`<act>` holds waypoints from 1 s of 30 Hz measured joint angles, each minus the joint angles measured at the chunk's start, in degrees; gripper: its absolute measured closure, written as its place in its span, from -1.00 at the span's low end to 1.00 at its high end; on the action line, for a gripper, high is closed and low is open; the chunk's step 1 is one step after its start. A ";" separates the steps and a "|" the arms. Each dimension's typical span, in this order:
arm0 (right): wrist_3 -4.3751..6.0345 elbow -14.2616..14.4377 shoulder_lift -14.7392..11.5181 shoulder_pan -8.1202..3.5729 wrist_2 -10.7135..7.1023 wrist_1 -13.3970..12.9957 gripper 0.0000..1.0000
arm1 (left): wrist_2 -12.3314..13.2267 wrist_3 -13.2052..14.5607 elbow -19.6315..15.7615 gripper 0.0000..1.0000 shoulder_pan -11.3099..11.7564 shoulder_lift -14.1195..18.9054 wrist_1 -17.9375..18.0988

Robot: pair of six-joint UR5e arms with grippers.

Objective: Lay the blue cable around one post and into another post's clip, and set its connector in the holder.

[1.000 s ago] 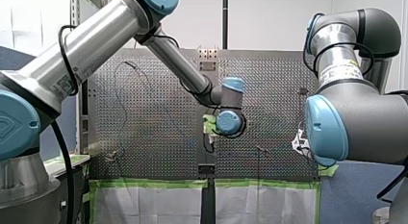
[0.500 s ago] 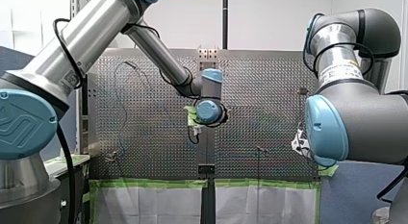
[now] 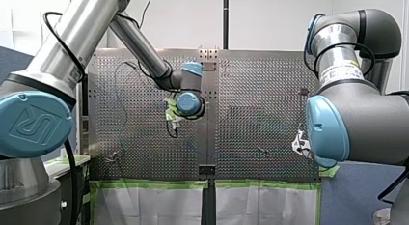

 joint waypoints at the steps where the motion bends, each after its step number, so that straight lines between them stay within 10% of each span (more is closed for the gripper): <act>1: 0.00 -0.01 0.00 0.03 0.00 0.00 1.00 | 0.00 -0.03 -0.45 -1.00 0.44 0.45 -0.01; 12: 0.10 0.00 0.05 0.19 -0.32 -0.10 1.00 | -1.10 -0.54 -5.81 -1.00 5.32 5.81 -0.03; 30: 0.07 -0.02 0.14 0.23 -0.35 -0.18 1.00 | -1.60 -0.87 -15.07 -1.00 5.89 15.06 -0.28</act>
